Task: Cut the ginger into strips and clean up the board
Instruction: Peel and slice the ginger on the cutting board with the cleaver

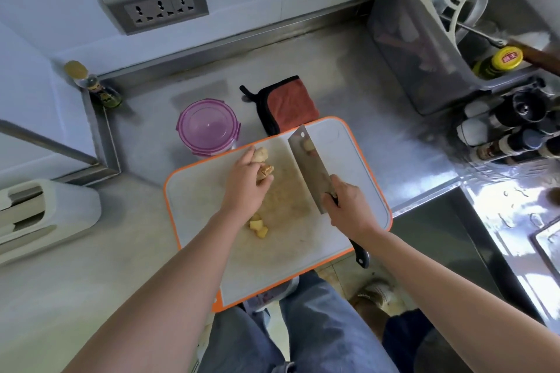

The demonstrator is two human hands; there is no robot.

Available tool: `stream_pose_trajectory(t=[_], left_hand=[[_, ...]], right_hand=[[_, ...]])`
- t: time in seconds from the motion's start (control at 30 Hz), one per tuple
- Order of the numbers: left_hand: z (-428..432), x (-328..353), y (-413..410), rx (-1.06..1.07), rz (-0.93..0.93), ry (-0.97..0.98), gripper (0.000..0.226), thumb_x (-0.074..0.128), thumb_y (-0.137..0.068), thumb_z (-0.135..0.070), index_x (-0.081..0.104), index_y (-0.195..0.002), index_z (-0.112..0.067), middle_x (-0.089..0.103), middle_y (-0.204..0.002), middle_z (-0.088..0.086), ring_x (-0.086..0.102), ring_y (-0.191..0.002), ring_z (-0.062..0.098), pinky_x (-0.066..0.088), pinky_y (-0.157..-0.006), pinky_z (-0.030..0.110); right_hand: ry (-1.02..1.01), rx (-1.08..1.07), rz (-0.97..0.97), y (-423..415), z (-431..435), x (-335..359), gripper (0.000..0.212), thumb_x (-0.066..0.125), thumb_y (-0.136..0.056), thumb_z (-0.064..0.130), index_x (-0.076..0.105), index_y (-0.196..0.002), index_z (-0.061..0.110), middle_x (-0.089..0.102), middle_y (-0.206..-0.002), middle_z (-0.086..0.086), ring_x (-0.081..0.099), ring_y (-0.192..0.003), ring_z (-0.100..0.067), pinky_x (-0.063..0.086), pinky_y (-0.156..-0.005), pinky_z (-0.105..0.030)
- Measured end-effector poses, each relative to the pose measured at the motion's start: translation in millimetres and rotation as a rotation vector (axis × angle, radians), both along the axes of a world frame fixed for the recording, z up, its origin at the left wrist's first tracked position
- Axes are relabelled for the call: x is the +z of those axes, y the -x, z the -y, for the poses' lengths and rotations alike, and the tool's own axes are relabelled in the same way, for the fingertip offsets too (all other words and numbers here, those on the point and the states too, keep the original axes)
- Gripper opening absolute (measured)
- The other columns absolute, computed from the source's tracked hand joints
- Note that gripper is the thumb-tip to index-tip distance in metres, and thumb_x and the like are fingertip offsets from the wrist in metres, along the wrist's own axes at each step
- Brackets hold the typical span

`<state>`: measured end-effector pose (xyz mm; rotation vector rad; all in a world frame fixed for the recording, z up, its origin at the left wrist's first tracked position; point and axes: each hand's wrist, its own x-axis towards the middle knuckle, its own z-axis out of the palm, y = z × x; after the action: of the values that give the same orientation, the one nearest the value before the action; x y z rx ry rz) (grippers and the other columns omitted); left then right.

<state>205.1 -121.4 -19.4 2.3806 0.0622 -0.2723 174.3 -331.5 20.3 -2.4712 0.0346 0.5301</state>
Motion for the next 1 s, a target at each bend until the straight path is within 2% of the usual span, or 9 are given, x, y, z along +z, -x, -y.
stream_pose_trajectory(t=[0.1, 0.17, 0.23, 0.33, 0.47, 0.63, 0.73, 0.87, 1.0], left_hand=[[-6.5, 2.5, 11.9, 0.070, 0.061, 0.035, 0.035, 0.064, -0.091, -0.017, 0.062, -0.121, 0.000, 0.029, -0.156, 0.013, 0.029, -0.144, 0.024, 0.024, -0.113, 0.026], [-14.3, 8.4, 27.2, 0.164, 0.169, -0.002, 0.025, 0.063, -0.092, -0.018, 0.065, -0.109, 0.000, 0.045, -0.144, 0.014, 0.040, -0.135, 0.026, 0.028, -0.107, 0.023], [-22.8, 17.9, 46.2, 0.350, 0.216, -0.026, 0.019, 0.061, -0.093, -0.020, 0.064, -0.099, -0.002, 0.061, -0.114, 0.014, 0.057, -0.110, 0.032, 0.039, -0.090, 0.029], [-41.8, 26.1, 78.1, 0.619, 0.135, -0.026, 0.020, 0.058, -0.095, -0.024, 0.057, -0.089, -0.005, 0.065, -0.081, 0.017, 0.061, -0.081, 0.039, 0.037, -0.066, 0.038], [-74.2, 17.0, 125.5, 0.670, -0.053, -0.030, 0.025, 0.057, -0.095, -0.026, 0.055, -0.092, -0.001, 0.065, -0.089, 0.025, 0.061, -0.088, 0.043, 0.040, -0.071, 0.042], [-100.7, 10.3, 177.0, 0.683, -0.170, -0.004, 0.020, 0.056, -0.095, -0.023, 0.046, -0.090, -0.006, 0.063, -0.093, 0.024, 0.060, -0.090, 0.042, 0.035, -0.068, 0.040], [-109.4, 9.2, 195.8, 0.701, -0.198, 0.039, 0.019, 0.054, -0.095, -0.022, 0.046, -0.095, -0.005, 0.063, -0.092, 0.020, 0.061, -0.088, 0.038, 0.039, -0.069, 0.039], [-118.7, 11.8, 212.2, 0.709, -0.186, 0.071, 0.020, 0.056, -0.094, -0.023, 0.047, -0.095, -0.006, 0.062, -0.088, 0.013, 0.060, -0.082, 0.033, 0.041, -0.067, 0.036], [-127.4, 8.6, 223.9, 0.728, -0.189, 0.106, 0.021, 0.057, -0.092, -0.026, 0.047, -0.096, -0.007, 0.065, -0.089, 0.014, 0.063, -0.081, 0.035, 0.050, -0.076, 0.046]], right_hand=[[-0.017, 0.029, 0.003, -1.3, -1.4, -1.5, 0.024, 0.043, -0.094, 0.012, 0.032, -0.072, 0.016, 0.054, -0.067, -0.014, 0.060, -0.058, -0.034, 0.042, -0.049, -0.043], [-0.023, 0.039, 0.018, 1.8, -6.4, -2.1, 0.019, 0.043, -0.092, 0.010, 0.034, -0.075, 0.010, 0.054, -0.066, -0.016, 0.056, -0.056, -0.033, 0.042, -0.049, -0.046], [-0.006, 0.049, 0.050, 9.2, -13.6, -2.6, 0.019, 0.043, -0.091, 0.008, 0.034, -0.075, 0.010, 0.051, -0.063, -0.014, 0.048, -0.053, -0.029, 0.037, -0.048, -0.044], [0.055, 0.080, 0.104, 29.6, -27.9, -2.3, 0.019, 0.044, -0.091, 0.008, 0.032, -0.076, 0.013, 0.042, -0.060, -0.005, 0.039, -0.053, -0.024, 0.029, -0.049, -0.035], [0.157, 0.112, 0.117, 69.5, -49.9, -2.1, 0.005, 0.045, -0.090, 0.010, 0.040, -0.089, 0.012, 0.046, -0.072, -0.002, 0.048, -0.062, -0.029, 0.034, -0.052, -0.034], [0.190, 0.105, 0.102, 104.9, -83.1, -0.4, 0.028, 0.048, -0.089, 0.010, 0.052, -0.116, 0.005, 0.055, -0.110, -0.013, 0.059, -0.082, -0.037, 0.048, -0.069, -0.044], [0.172, 0.118, 0.094, 116.2, -111.3, 1.1, 0.029, 0.047, -0.090, 0.010, 0.051, -0.118, 0.003, 0.052, -0.115, -0.013, 0.058, -0.085, -0.034, 0.045, -0.068, -0.038], [0.084, 0.130, 0.071, 122.9, -154.2, 1.6, 0.027, 0.048, -0.089, 0.009, 0.050, -0.116, 0.003, 0.050, -0.114, -0.013, 0.056, -0.089, -0.032, 0.048, -0.073, -0.041], [0.008, 0.185, 0.057, 127.9, -186.0, 0.3, 0.027, 0.051, -0.088, 0.009, 0.050, -0.114, 0.003, 0.048, -0.112, -0.010, 0.052, -0.088, -0.028, 0.042, -0.073, -0.036]])
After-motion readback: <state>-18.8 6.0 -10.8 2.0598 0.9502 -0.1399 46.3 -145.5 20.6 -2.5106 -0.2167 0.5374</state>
